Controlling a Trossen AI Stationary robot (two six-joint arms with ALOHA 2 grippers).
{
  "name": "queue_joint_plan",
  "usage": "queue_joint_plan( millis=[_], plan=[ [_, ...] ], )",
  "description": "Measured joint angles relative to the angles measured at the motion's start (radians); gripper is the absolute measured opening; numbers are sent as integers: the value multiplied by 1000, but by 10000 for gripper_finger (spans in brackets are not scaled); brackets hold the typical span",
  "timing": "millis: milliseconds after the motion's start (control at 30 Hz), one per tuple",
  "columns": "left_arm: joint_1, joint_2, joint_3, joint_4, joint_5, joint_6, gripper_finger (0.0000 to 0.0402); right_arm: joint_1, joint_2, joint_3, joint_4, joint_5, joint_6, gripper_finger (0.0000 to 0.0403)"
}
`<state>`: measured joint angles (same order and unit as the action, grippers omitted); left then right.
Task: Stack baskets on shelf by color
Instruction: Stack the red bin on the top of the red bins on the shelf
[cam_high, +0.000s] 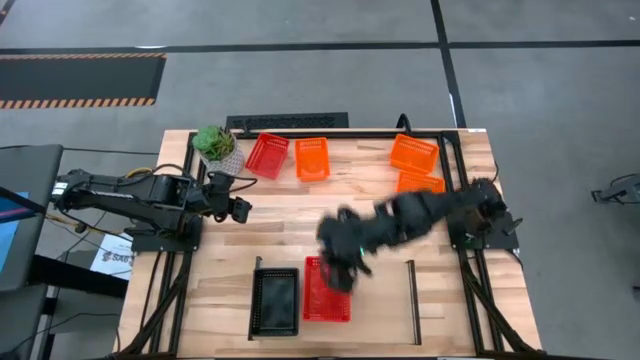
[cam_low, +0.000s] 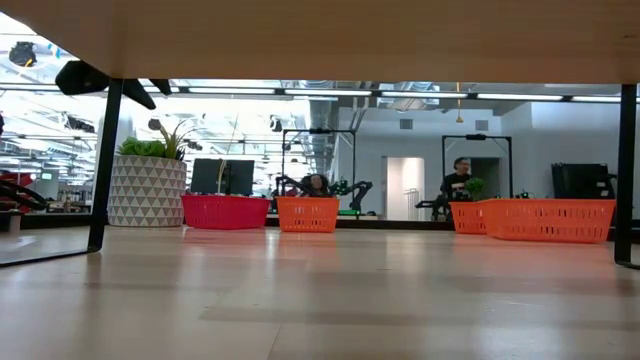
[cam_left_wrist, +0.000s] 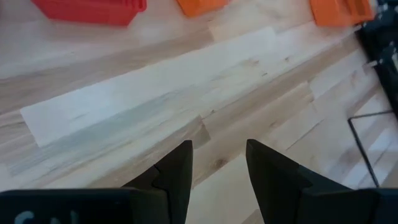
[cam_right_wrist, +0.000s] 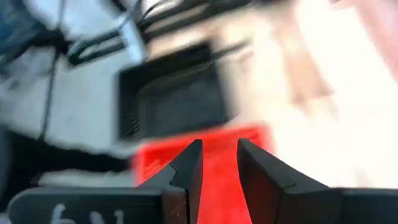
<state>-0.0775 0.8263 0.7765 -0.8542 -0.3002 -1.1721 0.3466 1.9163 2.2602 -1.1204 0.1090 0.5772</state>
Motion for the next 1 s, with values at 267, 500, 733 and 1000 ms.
queue_joint_plan(
  millis=[267, 500, 733, 1000],
  plan=[
    [103, 30, 0, 50, -87, 146, 138, -186, -8, 10, -50, -161, -74, 141],
    [313, 202, 79, -6, 1, 393, 149, -195, -66, 12, -86, -187, -92, 138],
    [519, 426, 90, 18, 80, 591, 169, -168, -94, 11, -118, -137, -127, 128],
    [567, 558, 121, 80, 57, 744, 169, -149, -94, 11, -144, -135, -133, 127]
  ],
)
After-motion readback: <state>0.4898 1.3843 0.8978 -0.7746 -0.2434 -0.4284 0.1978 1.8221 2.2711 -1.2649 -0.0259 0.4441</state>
